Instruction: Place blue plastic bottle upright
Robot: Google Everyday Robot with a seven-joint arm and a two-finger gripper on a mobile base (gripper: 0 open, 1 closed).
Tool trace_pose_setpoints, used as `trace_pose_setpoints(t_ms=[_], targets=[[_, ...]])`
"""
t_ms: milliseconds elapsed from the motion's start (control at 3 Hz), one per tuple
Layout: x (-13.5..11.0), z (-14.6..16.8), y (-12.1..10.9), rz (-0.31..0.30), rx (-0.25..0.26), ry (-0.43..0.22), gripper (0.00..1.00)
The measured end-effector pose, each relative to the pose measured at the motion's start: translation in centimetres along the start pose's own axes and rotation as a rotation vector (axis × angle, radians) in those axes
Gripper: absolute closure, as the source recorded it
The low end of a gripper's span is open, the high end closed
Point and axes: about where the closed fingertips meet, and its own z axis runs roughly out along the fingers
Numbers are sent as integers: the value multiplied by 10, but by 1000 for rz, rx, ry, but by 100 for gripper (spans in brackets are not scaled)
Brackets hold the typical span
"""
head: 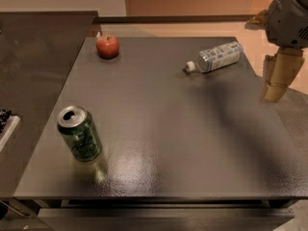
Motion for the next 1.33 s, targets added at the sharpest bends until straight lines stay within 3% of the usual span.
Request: trace_pose_setpoints(t_ms=[1333], targets=[[11, 63, -79, -212, 15, 56, 0]])
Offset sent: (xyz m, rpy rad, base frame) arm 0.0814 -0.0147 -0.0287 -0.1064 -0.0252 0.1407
